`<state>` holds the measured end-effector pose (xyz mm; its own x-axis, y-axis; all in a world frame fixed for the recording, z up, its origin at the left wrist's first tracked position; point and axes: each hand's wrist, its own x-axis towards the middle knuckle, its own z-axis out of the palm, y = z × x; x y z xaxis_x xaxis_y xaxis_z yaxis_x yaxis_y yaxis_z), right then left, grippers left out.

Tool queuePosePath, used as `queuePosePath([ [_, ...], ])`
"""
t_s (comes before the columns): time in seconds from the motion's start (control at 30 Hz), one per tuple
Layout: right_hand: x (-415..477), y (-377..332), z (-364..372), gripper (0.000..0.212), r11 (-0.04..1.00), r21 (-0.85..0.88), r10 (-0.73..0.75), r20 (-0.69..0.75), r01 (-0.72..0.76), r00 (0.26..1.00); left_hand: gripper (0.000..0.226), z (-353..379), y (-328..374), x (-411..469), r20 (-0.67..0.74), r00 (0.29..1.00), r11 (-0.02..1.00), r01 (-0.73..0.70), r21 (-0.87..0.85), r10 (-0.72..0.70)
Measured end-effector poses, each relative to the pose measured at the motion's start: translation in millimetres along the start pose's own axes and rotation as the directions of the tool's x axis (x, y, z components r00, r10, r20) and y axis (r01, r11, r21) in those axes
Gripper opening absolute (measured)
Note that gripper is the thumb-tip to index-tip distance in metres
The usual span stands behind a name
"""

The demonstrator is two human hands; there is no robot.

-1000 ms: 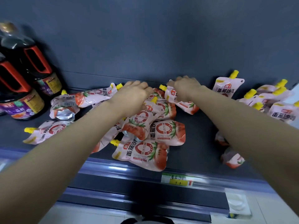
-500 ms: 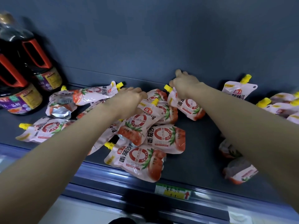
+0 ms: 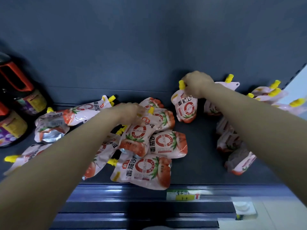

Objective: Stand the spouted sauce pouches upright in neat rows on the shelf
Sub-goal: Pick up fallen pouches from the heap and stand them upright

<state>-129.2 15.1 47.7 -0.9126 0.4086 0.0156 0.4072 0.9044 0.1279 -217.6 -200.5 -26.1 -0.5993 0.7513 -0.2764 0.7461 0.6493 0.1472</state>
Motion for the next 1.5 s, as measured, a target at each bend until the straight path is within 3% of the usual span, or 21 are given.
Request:
queuePosePath([
  [0.13,-1,9,3,0.018,0.982,0.157,0.106,0.009,-0.106,0.994,0.074,0,-5,6,0.066,0.998,0.997,0.006,-0.073,-0.001],
  [0.3,-2,20,13,0.01,0.896,0.391,0.23,0.002,-0.213,0.973,0.073,0,-3,10,0.006,1.0,0.997,0.027,-0.077,-0.027],
  [0.43,3,20,19,0.019,0.851,0.462,0.284,-0.006,-0.249,0.959,0.072,-2,0,11,0.013,0.999,0.994,0.051,-0.099,-0.05],
  [0.67,8,21,7,0.01,0.887,0.412,0.247,-0.036,-0.211,0.968,0.065,-7,6,11,0.059,0.993,0.964,0.114,-0.241,-0.103],
  [0.83,8,19,5,0.031,0.909,0.384,0.203,-0.064,-0.164,0.977,0.054,-8,7,9,0.106,0.987,0.911,0.154,-0.383,-0.123],
  [0.93,7,19,5,0.032,0.92,0.359,0.195,-0.082,-0.153,0.977,0.053,-7,8,9,0.069,0.99,0.93,0.136,-0.341,-0.119],
  [1.1,3,14,3,0.033,0.953,0.277,0.171,-0.157,-0.123,0.973,0.06,-4,12,6,-0.036,0.993,0.986,0.108,-0.131,-0.113],
  [1.3,0,12,0,0.032,0.969,0.229,0.142,-0.182,-0.099,0.973,0.064,-2,10,4,-0.077,0.991,0.99,0.106,-0.095,-0.113],
  [1.5,-3,17,3,0.041,0.952,0.289,0.155,-0.177,-0.099,0.972,0.04,1,17,-1,-0.027,0.993,0.934,0.097,-0.345,-0.113],
])
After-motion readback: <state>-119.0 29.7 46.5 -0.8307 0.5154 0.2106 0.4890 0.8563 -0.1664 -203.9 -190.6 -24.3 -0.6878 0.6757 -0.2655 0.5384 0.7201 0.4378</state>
